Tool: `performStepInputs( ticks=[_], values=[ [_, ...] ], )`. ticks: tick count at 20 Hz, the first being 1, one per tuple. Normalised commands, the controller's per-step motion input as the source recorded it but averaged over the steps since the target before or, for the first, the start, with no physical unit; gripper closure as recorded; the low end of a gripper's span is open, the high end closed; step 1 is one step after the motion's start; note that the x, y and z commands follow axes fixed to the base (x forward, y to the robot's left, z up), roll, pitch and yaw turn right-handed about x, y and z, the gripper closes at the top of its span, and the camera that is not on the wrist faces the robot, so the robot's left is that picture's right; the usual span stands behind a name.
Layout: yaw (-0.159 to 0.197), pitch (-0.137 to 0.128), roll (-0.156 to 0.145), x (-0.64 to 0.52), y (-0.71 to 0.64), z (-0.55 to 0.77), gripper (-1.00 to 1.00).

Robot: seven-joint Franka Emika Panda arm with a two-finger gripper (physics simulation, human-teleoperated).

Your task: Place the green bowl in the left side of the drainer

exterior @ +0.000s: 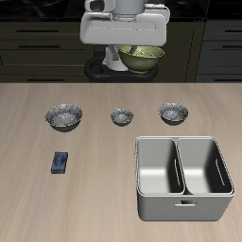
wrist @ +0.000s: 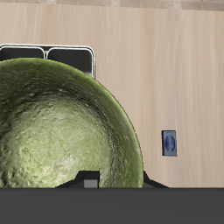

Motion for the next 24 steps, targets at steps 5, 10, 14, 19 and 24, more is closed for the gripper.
performStepInputs(
  ticks=[5,10,14,19,24],
  values=[
    [-0.036,0.012,0.002,0.16,0.27,0.00,1.00],
    [-0.009,0.033,0.028,0.16,0.45,-0.15,1.00],
    [-0.013,0.019,0.044,0.10,0.46,-0.11,1.00],
    [0.014,0.006,0.025,0.04,0.16,-0.11,1.00],
    [0.006,-0.007,-0.003,0.05,0.04,0.05,1.00]
  ],
)
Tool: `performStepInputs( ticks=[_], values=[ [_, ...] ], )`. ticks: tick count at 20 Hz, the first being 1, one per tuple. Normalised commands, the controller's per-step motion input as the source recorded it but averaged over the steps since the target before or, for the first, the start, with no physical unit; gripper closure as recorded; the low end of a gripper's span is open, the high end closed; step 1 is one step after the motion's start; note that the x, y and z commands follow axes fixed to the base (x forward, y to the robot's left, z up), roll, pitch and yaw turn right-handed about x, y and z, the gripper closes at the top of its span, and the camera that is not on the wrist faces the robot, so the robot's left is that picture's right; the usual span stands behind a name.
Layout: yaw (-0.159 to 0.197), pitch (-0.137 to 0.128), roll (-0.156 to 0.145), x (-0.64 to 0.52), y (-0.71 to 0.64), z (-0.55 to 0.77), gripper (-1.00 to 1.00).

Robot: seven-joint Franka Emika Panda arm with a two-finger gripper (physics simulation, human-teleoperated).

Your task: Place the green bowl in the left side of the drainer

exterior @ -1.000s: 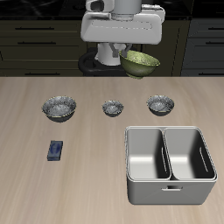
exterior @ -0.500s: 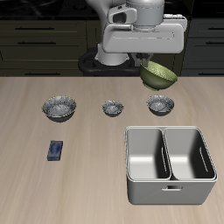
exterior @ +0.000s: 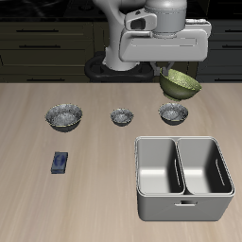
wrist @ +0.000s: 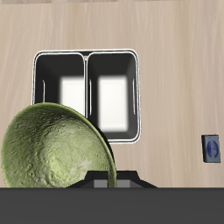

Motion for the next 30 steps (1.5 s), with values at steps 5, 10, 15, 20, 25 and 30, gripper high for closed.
performStepInputs(
  ticks=[5,10,15,20,25,30],
  values=[
    [0.001,0.005,-0.013,0.10,0.00,0.04,1.00],
    [0.005,0.006,-0.016,0.18,0.01,0.02,1.00],
    [0.014,0.011,0.004,0.19,0.14,-0.01,1.00],
    [0.006,0.027,0.005,0.20,0.22,-0.12,1.00],
    [0.008,0.021,0.017,0.15,0.28,-0.13,1.00],
    [0.007,0.007,0.019,0.07,0.27,-0.07,1.00]
  ],
)
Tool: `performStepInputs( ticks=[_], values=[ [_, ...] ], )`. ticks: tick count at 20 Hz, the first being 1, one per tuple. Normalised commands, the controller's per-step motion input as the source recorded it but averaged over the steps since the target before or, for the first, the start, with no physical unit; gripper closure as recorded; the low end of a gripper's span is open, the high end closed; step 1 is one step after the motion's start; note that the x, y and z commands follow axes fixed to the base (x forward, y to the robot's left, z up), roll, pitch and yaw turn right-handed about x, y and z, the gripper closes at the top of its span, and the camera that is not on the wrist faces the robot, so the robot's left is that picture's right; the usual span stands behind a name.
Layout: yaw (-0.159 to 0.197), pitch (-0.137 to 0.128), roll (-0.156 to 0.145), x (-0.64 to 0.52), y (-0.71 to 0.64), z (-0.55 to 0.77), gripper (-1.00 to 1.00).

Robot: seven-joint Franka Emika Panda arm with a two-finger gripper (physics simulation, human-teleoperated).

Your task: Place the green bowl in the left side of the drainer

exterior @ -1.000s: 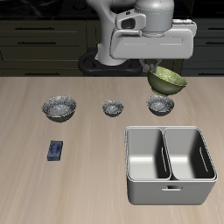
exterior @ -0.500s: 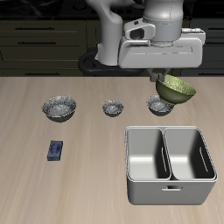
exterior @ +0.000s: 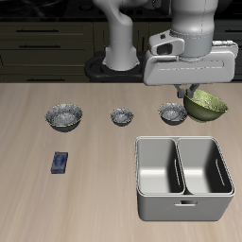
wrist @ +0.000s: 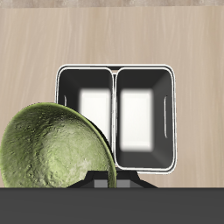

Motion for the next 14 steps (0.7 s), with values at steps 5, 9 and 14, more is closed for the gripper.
performStepInputs(
  ticks=[5,9,14],
  values=[
    [0.005,0.017,0.006,0.08,0.09,-0.12,1.00],
    [0.007,0.025,-0.011,0.10,-0.04,-0.19,1.00],
    [0.003,0.038,-0.006,0.09,-0.01,-0.29,1.00]
  ],
)
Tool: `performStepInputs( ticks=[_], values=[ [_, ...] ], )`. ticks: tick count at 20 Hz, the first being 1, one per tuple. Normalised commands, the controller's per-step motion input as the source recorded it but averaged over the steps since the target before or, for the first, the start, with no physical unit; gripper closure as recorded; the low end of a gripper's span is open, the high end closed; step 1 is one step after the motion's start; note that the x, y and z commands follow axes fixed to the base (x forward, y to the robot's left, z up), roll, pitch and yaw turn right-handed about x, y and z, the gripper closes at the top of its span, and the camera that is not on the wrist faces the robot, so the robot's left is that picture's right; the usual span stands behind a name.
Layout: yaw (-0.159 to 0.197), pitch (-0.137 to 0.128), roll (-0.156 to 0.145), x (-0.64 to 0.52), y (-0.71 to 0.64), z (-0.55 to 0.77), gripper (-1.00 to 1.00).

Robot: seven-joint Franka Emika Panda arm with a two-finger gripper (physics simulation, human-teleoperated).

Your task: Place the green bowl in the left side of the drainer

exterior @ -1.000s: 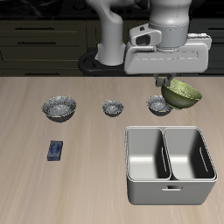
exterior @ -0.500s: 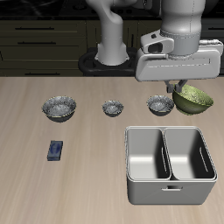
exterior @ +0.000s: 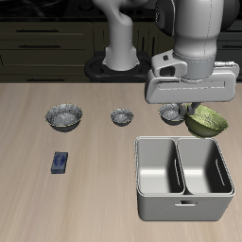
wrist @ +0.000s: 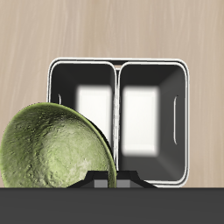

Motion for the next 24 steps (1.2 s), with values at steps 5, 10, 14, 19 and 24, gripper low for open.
performStepInputs(
  ticks=[5,10,14,19,24],
  values=[
    [0.008,0.030,0.008,0.03,0.09,-0.22,1.00],
    [0.003,0.027,0.009,0.03,0.05,-0.22,1.00],
    [0.004,0.023,-0.015,0.05,-0.05,-0.21,1.00],
    [0.015,0.020,-0.016,0.05,-0.05,-0.20,1.00],
    [0.041,0.045,0.008,0.06,0.02,-0.26,-1.00]
  ],
)
